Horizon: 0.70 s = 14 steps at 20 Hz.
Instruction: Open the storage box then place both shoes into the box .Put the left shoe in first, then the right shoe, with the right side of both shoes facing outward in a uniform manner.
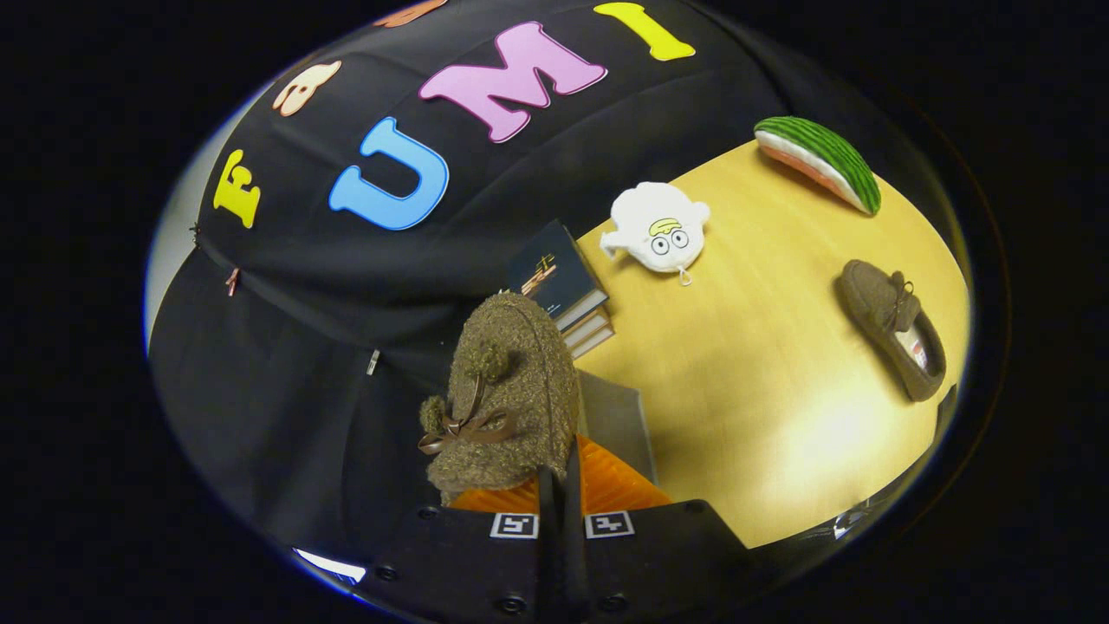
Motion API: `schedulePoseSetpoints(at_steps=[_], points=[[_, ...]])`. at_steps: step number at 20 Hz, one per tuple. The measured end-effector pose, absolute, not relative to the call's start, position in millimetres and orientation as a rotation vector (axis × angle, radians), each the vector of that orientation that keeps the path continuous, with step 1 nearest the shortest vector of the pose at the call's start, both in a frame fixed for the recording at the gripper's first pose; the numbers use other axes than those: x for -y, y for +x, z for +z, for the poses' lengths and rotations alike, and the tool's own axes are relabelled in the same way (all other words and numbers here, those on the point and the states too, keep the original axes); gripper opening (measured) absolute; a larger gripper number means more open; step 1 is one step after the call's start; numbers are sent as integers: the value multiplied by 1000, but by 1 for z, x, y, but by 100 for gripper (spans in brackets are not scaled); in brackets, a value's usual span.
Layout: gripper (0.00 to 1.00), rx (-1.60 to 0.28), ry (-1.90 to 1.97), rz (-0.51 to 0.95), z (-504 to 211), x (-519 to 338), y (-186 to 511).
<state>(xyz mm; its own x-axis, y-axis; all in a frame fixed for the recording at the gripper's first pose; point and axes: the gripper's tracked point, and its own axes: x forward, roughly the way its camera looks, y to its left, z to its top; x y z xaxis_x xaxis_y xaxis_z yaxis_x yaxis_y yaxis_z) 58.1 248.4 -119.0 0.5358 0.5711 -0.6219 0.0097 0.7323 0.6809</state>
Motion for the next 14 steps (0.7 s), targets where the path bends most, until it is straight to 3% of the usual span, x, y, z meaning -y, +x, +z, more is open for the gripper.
schedulePoseSetpoints(at_steps=[14], points=[[5,-1102,616,370,-185,-370,36]])
